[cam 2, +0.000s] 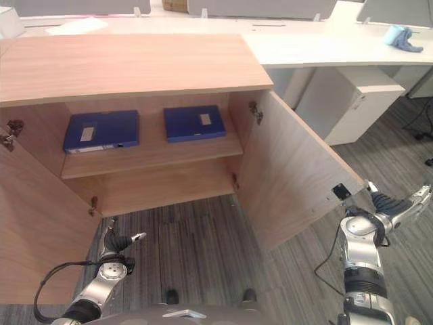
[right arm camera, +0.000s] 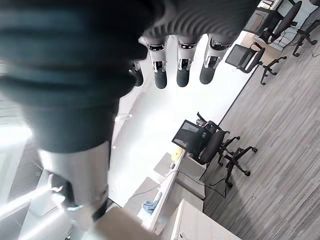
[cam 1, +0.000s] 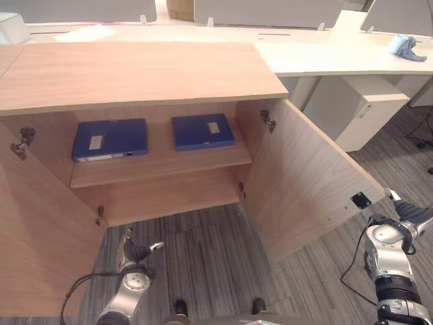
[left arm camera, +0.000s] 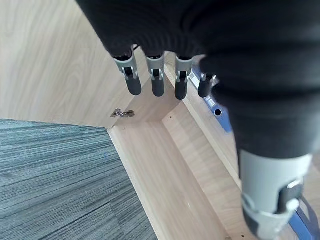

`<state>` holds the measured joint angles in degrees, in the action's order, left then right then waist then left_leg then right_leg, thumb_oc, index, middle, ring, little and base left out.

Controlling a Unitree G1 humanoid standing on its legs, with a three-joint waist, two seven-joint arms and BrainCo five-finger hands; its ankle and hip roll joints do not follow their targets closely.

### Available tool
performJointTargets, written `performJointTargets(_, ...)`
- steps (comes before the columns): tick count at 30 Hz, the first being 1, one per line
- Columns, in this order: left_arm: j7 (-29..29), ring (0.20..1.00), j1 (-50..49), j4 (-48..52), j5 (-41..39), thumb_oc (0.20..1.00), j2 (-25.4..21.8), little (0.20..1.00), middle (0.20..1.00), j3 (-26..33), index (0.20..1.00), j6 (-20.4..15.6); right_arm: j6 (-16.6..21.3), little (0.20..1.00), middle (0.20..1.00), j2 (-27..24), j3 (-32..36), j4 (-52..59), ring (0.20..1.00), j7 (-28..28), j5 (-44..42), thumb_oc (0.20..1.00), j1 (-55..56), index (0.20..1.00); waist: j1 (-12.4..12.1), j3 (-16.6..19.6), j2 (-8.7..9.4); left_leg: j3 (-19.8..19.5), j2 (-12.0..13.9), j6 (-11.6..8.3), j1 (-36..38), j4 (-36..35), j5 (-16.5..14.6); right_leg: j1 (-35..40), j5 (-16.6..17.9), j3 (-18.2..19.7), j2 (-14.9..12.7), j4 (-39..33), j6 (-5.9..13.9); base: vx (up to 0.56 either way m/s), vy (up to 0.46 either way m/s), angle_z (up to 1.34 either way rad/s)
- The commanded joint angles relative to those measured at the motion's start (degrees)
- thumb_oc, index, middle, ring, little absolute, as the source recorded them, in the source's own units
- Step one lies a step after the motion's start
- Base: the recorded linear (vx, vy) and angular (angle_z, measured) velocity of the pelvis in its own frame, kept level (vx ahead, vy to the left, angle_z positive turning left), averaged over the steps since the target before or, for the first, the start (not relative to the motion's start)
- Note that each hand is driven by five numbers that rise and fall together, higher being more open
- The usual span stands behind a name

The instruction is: Put the empty folder in the office cabinet

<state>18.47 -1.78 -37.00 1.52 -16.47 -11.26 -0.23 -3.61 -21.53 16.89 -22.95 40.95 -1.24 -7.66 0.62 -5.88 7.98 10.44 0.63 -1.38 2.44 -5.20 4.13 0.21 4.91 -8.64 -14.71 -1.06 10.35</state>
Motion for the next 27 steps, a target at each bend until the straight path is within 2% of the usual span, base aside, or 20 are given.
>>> performJointTargets(1,0.6,1.0,1.8,0.9,2.9,1.0,-0.2,1.0,1.0,1.2,1.0,-1.5,0.4,1.0,1.0,-7.9,2.8,2.0,1.0,-2.2,3.7,1.0,0.9,1.0,-0.4,1.2,-2.19,-1.7,-2.2,3.29,0.1,0.2,-10.0,-3.4,1.8,1.8,0.0,5.7,3.2,-0.01,0.001,0.12)
performJointTargets(3,0.0,1.0,1.6,0.6,3.6,1.0,0.0,1.0,1.0,1.2,1.0,-1.9,0.0,1.0,1.0,-9.2,3.5,3.6,1.0,-2.8,5.8,1.0,2.1,1.0,-0.1,1.4,-2.25,-1.7,-2.2,3.25,0.1,0.2,-10.1,-3.4,1.7,1.8,-0.1,6.0,3.21,0.01,0.007,0.08)
performJointTargets(4,0.2,1.0,1.7,0.0,4.2,1.0,0.0,1.0,1.0,0.8,1.0,-1.5,0.1,1.0,1.0,-9.3,5.8,6.3,1.0,-0.8,7.1,1.0,3.2,1.0,0.4,1.5,-2.22,-1.8,-2.3,3.29,0.2,0.2,-10.2,-3.6,1.8,1.7,-0.3,6.4,3.19,0.01,0.013,0.04)
performJointTargets(7,0.9,1.0,2.5,-1.4,4.2,1.0,0.6,1.0,1.0,0.2,1.0,-0.5,1.8,1.0,1.0,-5.9,8.2,9.0,1.0,1.1,2.2,1.0,3.0,1.0,1.0,1.8,-2.24,-1.9,-2.4,3.44,0.3,0.2,-10.4,-3.6,1.8,1.6,-0.6,6.9,3.16,0.0,0.004,-0.01)
performJointTargets(11,1.0,1.0,2.6,-1.0,3.6,1.0,0.9,1.0,1.0,0.0,1.0,-0.1,3.9,1.0,1.0,-3.1,7.6,9.2,1.0,-0.2,-3.7,1.0,3.0,1.0,1.2,1.9,-2.3,-1.9,-2.5,3.46,0.6,0.2,-10.4,-3.5,1.8,1.6,-0.8,7.2,3.13,0.0,0.0,0.0)
performJointTargets(12,0.5,1.0,2.5,-0.2,3.1,1.0,0.6,1.0,1.0,0.3,1.0,-0.1,6.4,1.0,1.0,-2.0,5.0,6.4,1.0,-5.8,-11.7,1.0,2.7,1.0,1.2,1.7,-2.07,-1.7,-2.4,3.34,0.7,0.2,-10.3,-3.5,1.8,1.5,-1.0,7.4,3.08,0.0,0.0,0.0)
performJointTargets(15,-0.7,1.0,2.1,0.7,2.1,1.0,0.1,1.0,1.0,0.9,1.0,-0.7,6.9,1.0,1.0,-3.5,1.2,2.4,1.0,-13.6,-16.2,1.0,2.0,1.0,1.0,1.4,-1.85,-1.5,-2.4,3.18,0.7,0.2,-10.1,-3.5,1.7,1.6,-1.1,7.4,2.96,-0.02,-0.002,0.01)
performJointTargets(16,-0.8,1.0,2.0,0.8,2.1,1.0,0.1,1.0,1.0,1.0,1.0,-0.7,7.1,1.0,1.0,-3.7,1.1,1.9,1.0,-13.9,-16.4,1.0,1.8,1.0,1.0,1.4,-1.87,-1.5,-2.4,3.18,0.8,0.2,-10.1,-3.5,1.7,1.7,-1.1,7.4,2.96,-0.03,-0.006,0.01)
performJointTargets(18,-2.0,1.0,1.9,0.4,1.3,1.0,-0.4,1.0,1.0,0.6,1.0,-1.5,9.2,1.0,1.0,-4.3,-3.7,-4.4,1.0,-21.3,-24.1,1.0,-2.0,1.0,0.1,1.4,-1.71,-1.1,-2.4,3.04,0.8,0.2,-10.0,-3.4,1.5,1.4,-1.3,7.3,2.88,0.0,0.0,0.0)
performJointTargets(19,-2.0,1.0,2.0,0.4,1.2,1.0,-0.4,1.0,1.0,0.7,1.0,-1.6,9.5,1.0,1.0,-4.5,-3.8,-4.9,1.0,-21.6,-24.4,1.0,-2.3,1.0,0.2,1.3,-1.7,-1.1,-2.4,3.03,0.8,0.2,-10.0,-3.3,1.5,1.4,-1.3,7.3,2.89,0.0,0.0,0.0)
performJointTargets(20,-2.9,1.0,2.3,-0.5,0.5,1.0,-0.5,1.0,1.0,0.0,1.0,-2.0,11.0,1.0,1.0,-3.5,-6.5,-9.5,1.0,-26.3,-31.6,1.0,-5.7,1.0,-0.5,1.3,-1.73,-1.0,-2.4,2.94,0.9,0.2,-9.9,-3.2,1.3,1.2,-1.4,7.3,2.82,0.0,0.0,0.0)
performJointTargets(26,-6.0,1.0,3.2,-1.5,-1.4,1.0,-0.6,1.0,1.0,-2.6,1.0,-3.5,9.0,1.0,1.0,-1.9,-18.1,-16.8,1.0,-36.8,-39.6,1.0,-15.8,1.0,-3.6,1.1,-1.88,-1.3,-2.4,2.53,1.3,0.2,-9.5,-2.3,0.8,-0.1,-1.9,7.3,2.56,0.0,0.0,0.0)
performJointTargets(27,-6.0,1.0,3.3,-1.5,-1.4,1.0,-0.6,1.0,1.0,-2.6,1.0,-3.5,9.1,1.0,1.0,-2.0,-18.1,-17.0,1.0,-36.9,-39.6,1.0,-16.0,1.0,-3.5,1.1,-1.91,-1.3,-2.4,2.52,1.3,0.2,-9.5,-2.3,0.8,-0.1,-1.9,7.3,2.56,0.0,0.0,0.0)
